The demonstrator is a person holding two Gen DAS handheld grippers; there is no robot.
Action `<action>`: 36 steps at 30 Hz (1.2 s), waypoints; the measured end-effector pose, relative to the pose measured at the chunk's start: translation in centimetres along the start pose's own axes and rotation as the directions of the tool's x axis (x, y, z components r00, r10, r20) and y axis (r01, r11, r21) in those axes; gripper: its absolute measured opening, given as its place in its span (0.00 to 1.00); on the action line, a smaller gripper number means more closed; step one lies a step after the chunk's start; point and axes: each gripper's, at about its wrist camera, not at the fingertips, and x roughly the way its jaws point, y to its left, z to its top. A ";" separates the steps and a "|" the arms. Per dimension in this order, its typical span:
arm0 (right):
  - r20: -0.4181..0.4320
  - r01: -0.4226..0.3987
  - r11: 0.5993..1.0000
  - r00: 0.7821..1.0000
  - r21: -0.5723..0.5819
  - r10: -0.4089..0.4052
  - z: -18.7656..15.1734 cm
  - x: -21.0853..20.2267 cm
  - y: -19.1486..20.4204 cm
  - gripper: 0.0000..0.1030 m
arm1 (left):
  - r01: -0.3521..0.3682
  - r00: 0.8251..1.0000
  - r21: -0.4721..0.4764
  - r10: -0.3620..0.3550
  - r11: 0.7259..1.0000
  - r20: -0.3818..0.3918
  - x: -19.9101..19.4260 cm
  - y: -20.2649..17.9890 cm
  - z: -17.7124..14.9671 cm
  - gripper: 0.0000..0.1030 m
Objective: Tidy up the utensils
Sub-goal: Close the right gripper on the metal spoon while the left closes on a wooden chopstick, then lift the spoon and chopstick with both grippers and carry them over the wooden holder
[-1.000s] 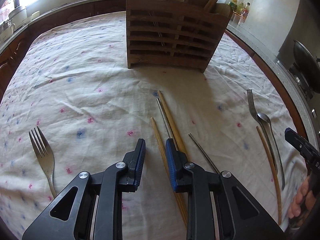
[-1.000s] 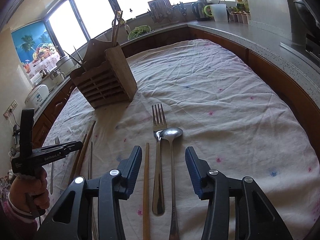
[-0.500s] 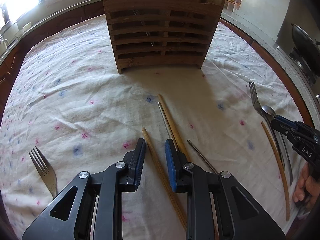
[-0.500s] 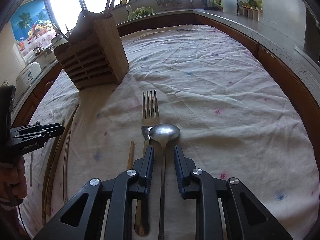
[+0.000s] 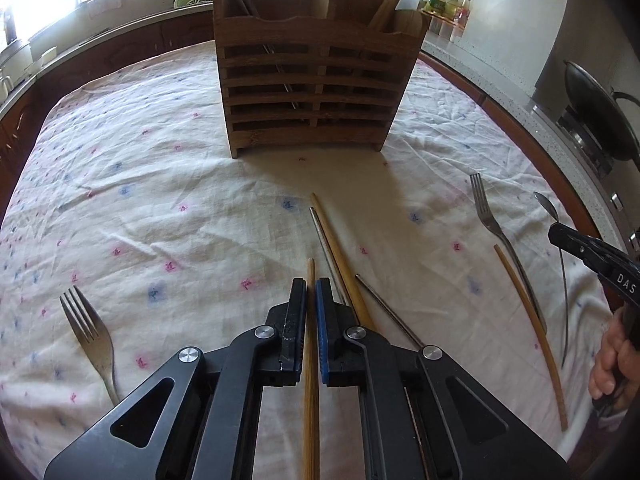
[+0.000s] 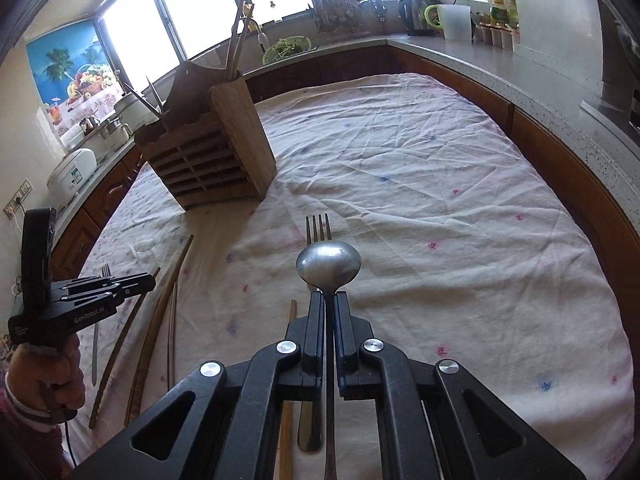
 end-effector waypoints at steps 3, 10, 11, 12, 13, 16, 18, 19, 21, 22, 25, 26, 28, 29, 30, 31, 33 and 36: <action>0.031 -0.011 1.000 0.999 -0.002 0.011 0.5 -1.5 0.5 0.04 | 0.014 0.999 -0.013 -0.014 1.000 0.049 -2.4 0.1 -0.1 0.04; 0.114 -0.058 0.998 0.992 -0.032 0.061 1.8 -4.6 2.7 0.04 | 0.055 0.982 -0.043 -0.047 0.998 0.185 -9.0 0.9 0.4 0.04; 0.124 -0.065 0.997 0.990 -0.037 0.069 2.0 -5.0 3.0 0.04 | 0.061 0.978 -0.046 -0.050 0.997 0.203 -9.9 1.0 0.3 0.04; 0.134 -0.071 0.997 0.988 -0.043 0.076 2.1 -5.3 3.4 0.04 | 0.065 0.974 -0.048 -0.053 0.997 0.219 -10.7 1.1 0.3 0.04; 0.145 -0.071 0.996 0.986 -0.050 0.078 2.3 -5.7 3.8 0.04 | 0.068 0.970 -0.051 -0.054 0.996 0.235 -11.3 1.1 0.4 0.04; 0.177 -0.086 0.994 0.979 -0.068 0.097 2.7 -6.8 4.7 0.04 | 0.085 0.956 -0.064 -0.063 0.994 0.287 -13.6 1.4 0.4 0.04; 0.195 -0.093 0.993 0.975 -0.078 0.107 3.1 -7.4 5.2 0.04 | 0.100 0.945 -0.075 -0.071 0.992 0.320 -14.9 1.8 0.4 0.04; 0.203 -0.095 0.992 0.973 -0.083 0.110 3.2 -7.6 5.5 0.04 | 0.101 0.940 -0.080 -0.068 0.992 0.334 -15.4 2.0 0.4 0.04; 0.216 -0.100 0.991 0.969 -0.089 0.118 3.5 -8.0 5.9 0.04 | 0.101 0.930 -0.087 -0.063 0.991 0.362 -16.2 2.3 0.4 0.04; 0.220 -0.104 0.990 0.968 -0.092 0.122 3.7 -8.1 6.0 0.04 | 0.102 0.927 -0.091 -0.062 0.991 0.370 -16.6 2.5 0.4 0.04; 0.230 -0.112 0.989 0.964 -0.097 0.131 4.1 -8.2 6.4 0.04 | 0.108 0.915 -0.101 -0.059 0.989 0.399 -17.3 2.9 0.5 0.04; 0.232 -0.115 0.989 0.963 -0.097 0.135 4.2 -8.2 6.5 0.04 | 0.110 0.912 -0.103 -0.059 0.989 0.405 -17.5 3.0 0.6 0.04; 0.236 -0.120 0.988 0.962 -0.098 0.140 4.5 -8.3 6.7 0.04 | 0.110 0.909 -0.110 -0.055 0.988 0.414 -17.8 3.3 0.7 0.04; 0.237 -0.121 0.988 0.961 -0.099 0.141 4.6 -8.3 6.7 0.04 | 0.111 0.907 -0.111 -0.055 0.988 0.417 -17.8 3.3 0.8 0.04; 0.239 -0.122 0.988 0.961 -0.100 0.143 4.6 -8.3 6.8 0.04 | 0.112 0.906 -0.113 -0.055 0.987 0.420 -17.8 3.4 0.8 0.04; 0.240 -0.123 0.987 0.960 -0.100 0.144 4.7 -8.3 6.8 0.04 | 0.112 0.904 -0.115 -0.053 0.987 0.424 -17.9 3.5 0.8 0.04; 0.241 -0.125 0.987 0.960 -0.101 0.146 4.9 -8.2 6.9 0.04 | 0.116 0.901 -0.115 -0.056 0.987 0.429 -17.9 3.6 1.0 0.04; 0.242 -0.127 0.987 0.959 -0.100 0.148 5.1 -8.1 6.9 0.04 | 0.117 0.897 -0.118 -0.054 0.986 0.438 -18.1 3.6 1.1 0.04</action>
